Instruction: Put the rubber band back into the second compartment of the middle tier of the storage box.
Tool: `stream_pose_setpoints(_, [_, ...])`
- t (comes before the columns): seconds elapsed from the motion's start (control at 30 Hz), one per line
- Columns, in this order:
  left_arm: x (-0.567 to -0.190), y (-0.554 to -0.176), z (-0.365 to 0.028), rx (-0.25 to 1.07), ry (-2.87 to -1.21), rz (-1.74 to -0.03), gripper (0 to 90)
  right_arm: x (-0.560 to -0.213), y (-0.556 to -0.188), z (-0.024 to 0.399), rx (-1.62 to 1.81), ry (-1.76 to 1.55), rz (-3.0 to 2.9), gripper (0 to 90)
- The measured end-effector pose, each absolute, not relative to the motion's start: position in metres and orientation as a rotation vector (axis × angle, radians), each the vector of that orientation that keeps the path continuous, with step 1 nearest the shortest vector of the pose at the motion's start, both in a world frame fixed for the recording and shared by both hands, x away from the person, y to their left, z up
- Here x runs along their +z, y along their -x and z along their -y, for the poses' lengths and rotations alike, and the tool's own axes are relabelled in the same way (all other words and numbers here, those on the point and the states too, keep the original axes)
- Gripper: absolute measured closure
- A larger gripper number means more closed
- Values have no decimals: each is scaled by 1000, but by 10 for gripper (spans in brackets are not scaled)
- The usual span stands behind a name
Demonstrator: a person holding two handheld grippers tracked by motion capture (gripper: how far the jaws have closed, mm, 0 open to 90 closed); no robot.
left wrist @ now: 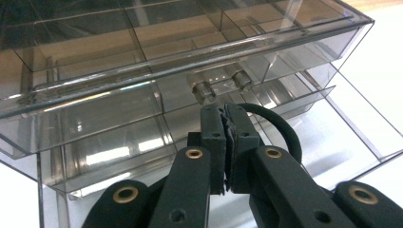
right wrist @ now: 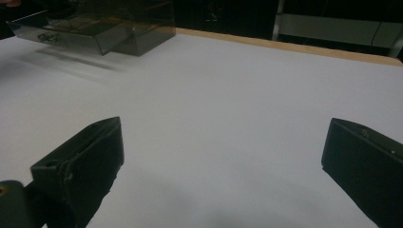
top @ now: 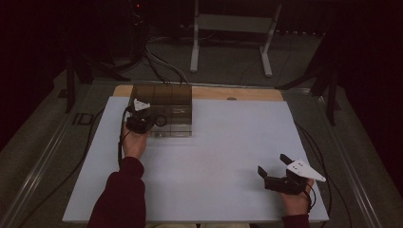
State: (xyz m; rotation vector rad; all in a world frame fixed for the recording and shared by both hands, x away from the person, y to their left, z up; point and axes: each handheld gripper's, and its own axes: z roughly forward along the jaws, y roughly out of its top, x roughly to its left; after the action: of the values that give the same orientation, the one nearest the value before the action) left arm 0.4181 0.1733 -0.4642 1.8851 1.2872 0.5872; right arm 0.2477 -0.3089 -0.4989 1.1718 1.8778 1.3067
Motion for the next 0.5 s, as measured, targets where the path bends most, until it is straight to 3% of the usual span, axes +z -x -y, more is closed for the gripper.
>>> stream_pose_setpoints(0.5, [-474,-420,-169,573,-1902,-1313,884,-499,-248,309,1307,-1174,-1877,8])
